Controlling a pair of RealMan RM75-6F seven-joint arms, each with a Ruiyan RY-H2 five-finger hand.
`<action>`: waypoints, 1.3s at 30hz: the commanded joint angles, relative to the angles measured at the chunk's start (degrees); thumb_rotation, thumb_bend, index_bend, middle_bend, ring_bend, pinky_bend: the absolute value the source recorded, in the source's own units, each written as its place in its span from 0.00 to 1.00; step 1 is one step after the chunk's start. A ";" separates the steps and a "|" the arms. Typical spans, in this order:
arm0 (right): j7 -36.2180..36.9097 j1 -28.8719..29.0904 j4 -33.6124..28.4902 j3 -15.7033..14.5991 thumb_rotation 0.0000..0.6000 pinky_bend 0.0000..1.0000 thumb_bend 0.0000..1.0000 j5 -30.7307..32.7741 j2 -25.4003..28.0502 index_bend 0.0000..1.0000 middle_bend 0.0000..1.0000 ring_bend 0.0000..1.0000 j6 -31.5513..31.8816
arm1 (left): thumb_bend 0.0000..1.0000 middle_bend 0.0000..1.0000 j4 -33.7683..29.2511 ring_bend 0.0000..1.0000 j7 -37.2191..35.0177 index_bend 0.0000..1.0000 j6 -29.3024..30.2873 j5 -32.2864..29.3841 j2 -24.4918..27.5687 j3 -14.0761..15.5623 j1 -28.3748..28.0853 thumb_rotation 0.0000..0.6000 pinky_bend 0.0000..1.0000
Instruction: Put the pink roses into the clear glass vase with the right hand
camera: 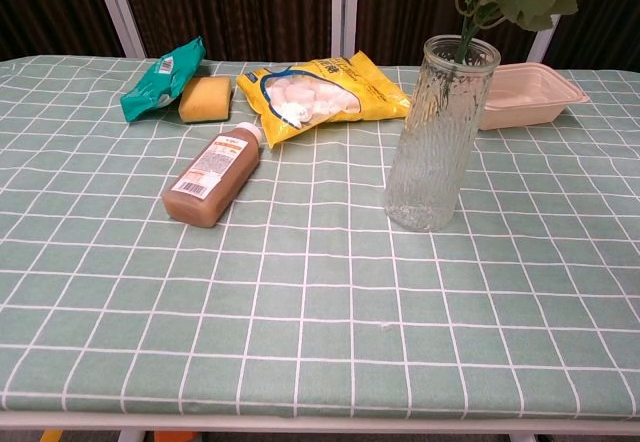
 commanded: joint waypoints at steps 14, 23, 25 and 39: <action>5.85 0.00 7.44 -1.83 1.00 0.13 0.19 -5.81 -3.51 0.53 0.43 0.12 -5.50 | 0.11 0.03 1.67 0.00 -1.30 0.13 -0.61 -0.25 -0.69 0.18 0.16 1.00 0.10; 7.92 -0.26 8.39 -2.50 1.00 0.07 0.11 -8.84 -2.61 0.34 0.31 0.04 -8.02 | 0.11 0.03 1.76 0.00 -1.30 0.13 -0.85 -0.24 -0.75 0.23 0.12 1.00 0.10; 8.74 -0.28 8.48 -2.52 1.00 0.04 0.09 -9.88 -2.30 0.26 0.26 0.01 -8.44 | 0.11 0.03 1.77 0.00 -1.26 0.14 -0.84 -0.23 -0.77 0.22 0.12 1.00 0.10; 12.99 -1.44 9.93 -4.04 1.00 0.00 0.02 -16.07 -0.90 0.13 0.13 0.00 -7.41 | 0.11 0.03 1.74 0.00 -1.44 0.14 -0.79 -0.21 -0.74 0.19 0.18 1.00 0.10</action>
